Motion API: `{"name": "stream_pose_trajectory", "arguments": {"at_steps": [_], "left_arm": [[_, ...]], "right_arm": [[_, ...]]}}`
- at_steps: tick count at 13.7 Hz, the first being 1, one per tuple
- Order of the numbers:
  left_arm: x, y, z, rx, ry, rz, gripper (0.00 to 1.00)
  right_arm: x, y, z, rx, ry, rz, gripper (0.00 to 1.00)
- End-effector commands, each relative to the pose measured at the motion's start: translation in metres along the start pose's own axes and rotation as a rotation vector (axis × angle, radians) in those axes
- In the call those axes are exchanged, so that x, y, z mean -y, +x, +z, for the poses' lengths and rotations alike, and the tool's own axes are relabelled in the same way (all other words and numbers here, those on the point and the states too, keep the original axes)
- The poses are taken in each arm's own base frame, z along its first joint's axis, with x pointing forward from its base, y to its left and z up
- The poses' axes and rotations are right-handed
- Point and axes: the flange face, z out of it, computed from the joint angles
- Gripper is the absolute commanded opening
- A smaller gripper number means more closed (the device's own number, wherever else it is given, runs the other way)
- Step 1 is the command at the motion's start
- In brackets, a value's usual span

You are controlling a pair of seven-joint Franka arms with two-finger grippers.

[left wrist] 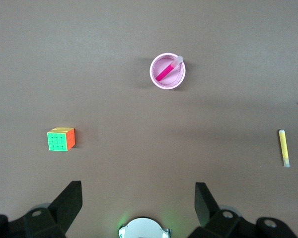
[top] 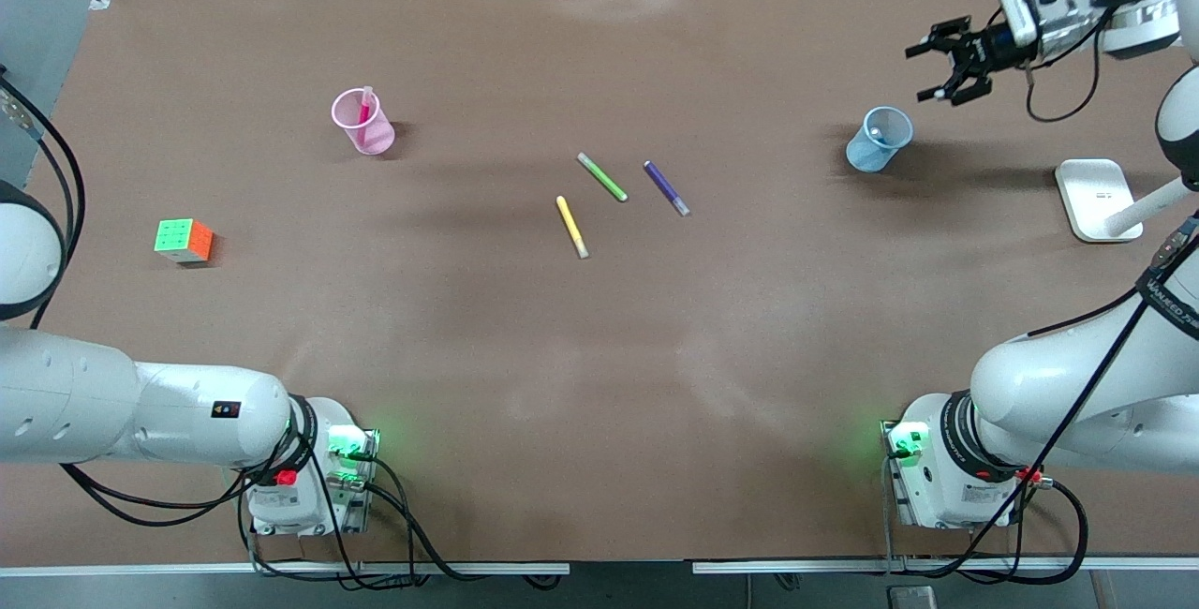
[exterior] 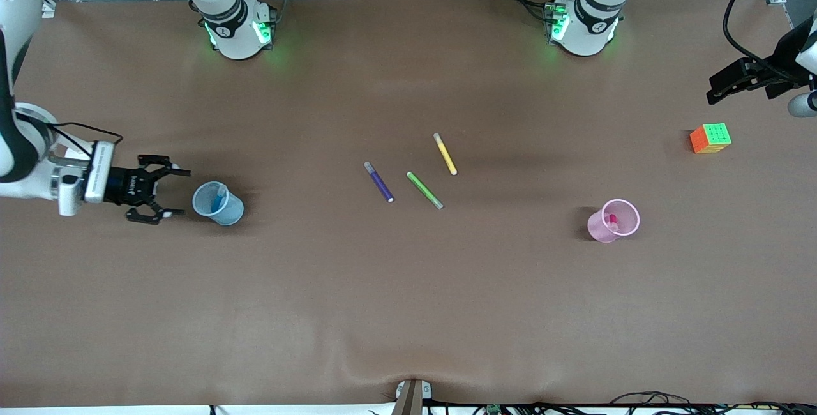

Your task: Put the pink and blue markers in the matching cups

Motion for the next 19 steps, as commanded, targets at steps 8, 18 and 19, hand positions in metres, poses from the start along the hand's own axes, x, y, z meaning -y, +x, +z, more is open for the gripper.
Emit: {"name": "stream_pose_trajectory", "arguments": {"at_steps": [8, 18, 19], "left_arm": [[0.001, -0.002, -0.002, -0.01, -0.01, 0.009, 1.0], [0.0, -0.002, -0.001, -0.006, -0.01, 0.01, 1.0], [0.001, -0.002, -0.001, -0.006, -0.01, 0.009, 1.0]], "right_arm": [[-0.037, 0.092, -0.036, 0.337, -0.067, 0.175, 1.0], [-0.013, 0.172, -0.069, 0.606, -0.229, 0.467, 1.0], [-0.013, 0.182, -0.062, 0.631, -0.234, 0.481, 1.0]]}}
